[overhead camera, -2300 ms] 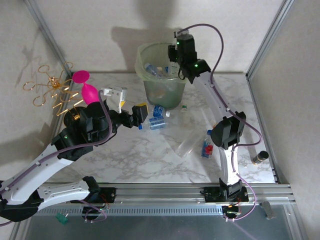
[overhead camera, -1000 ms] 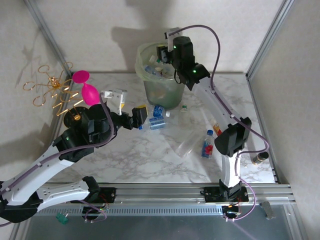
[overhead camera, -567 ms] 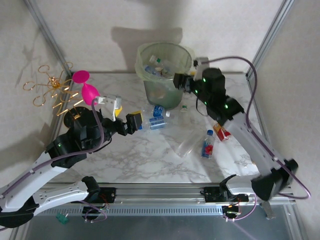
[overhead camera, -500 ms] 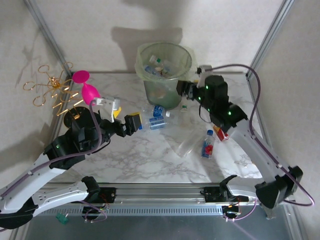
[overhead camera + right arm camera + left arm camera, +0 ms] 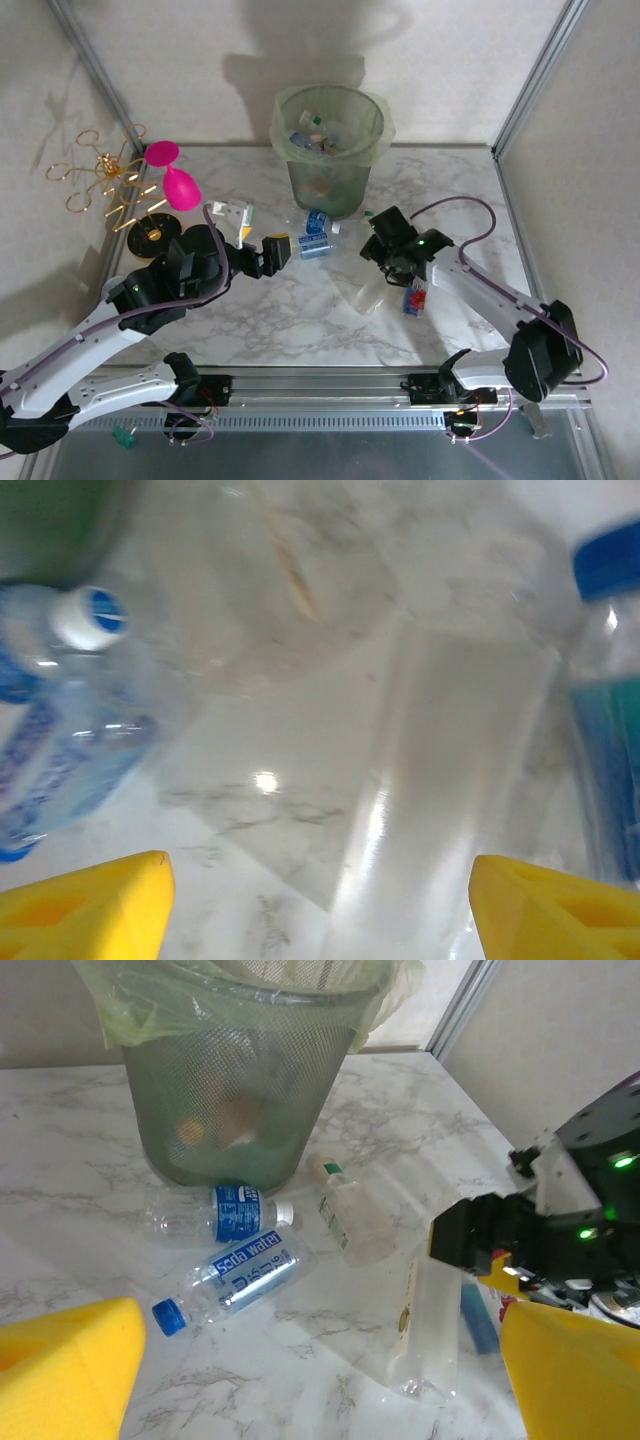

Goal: Put the plastic bottles in the bin

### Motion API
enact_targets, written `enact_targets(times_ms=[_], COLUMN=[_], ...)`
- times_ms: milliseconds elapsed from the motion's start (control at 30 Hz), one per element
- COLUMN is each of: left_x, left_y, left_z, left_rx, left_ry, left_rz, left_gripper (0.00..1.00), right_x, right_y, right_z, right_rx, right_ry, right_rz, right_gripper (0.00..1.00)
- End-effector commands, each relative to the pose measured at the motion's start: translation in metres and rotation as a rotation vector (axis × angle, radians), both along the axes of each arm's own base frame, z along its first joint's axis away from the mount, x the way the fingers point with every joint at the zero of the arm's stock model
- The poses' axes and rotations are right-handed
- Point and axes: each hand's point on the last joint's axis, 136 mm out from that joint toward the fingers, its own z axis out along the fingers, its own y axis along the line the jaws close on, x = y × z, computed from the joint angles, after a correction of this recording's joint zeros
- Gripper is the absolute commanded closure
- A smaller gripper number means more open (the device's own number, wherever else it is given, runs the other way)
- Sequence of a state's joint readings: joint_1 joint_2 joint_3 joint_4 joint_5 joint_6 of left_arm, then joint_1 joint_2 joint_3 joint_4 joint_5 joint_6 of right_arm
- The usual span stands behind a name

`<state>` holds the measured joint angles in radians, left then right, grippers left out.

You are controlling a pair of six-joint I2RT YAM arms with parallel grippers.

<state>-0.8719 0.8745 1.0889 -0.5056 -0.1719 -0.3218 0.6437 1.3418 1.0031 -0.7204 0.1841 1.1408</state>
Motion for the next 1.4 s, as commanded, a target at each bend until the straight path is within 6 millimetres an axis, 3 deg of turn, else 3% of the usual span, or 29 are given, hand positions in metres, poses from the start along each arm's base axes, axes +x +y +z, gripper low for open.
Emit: enact_targets(times_ms=[0, 300, 800, 1100, 1367], left_x=[-0.003, -0.007, -0.007, -0.007, -0.007], left_y=[0.000, 0.007, 0.013, 0.014, 0.013], left_z=[0.003, -0.003, -0.007, -0.008, -0.003], left_rx=[-0.028, -0.017, -0.011, -0.006, -0.009], left_ry=[-0.010, -0.004, -0.010, -0.012, -0.020], left_rz=[-0.014, -0.004, 0.017, 0.018, 0.018], left_gripper=[0.09, 0.09, 0.09, 0.10, 0.11], right_x=[-0.016, -0.004, 0.011, 0.008, 0.008], right_y=[-0.018, -0.012, -0.004, -0.001, -0.006], right_z=[-0.022, -0.049, -0.085, -0.102, -0.085], right_rx=[-0.045, -0.087, -0.156, -0.147, -0.140], right_ry=[0.081, 0.115, 0.150, 0.183, 0.151], right_rz=[-0.150, -0.154, -0.127, -0.133, -0.154], right_gripper=[0.20, 0.09, 0.13, 0.23, 0.39])
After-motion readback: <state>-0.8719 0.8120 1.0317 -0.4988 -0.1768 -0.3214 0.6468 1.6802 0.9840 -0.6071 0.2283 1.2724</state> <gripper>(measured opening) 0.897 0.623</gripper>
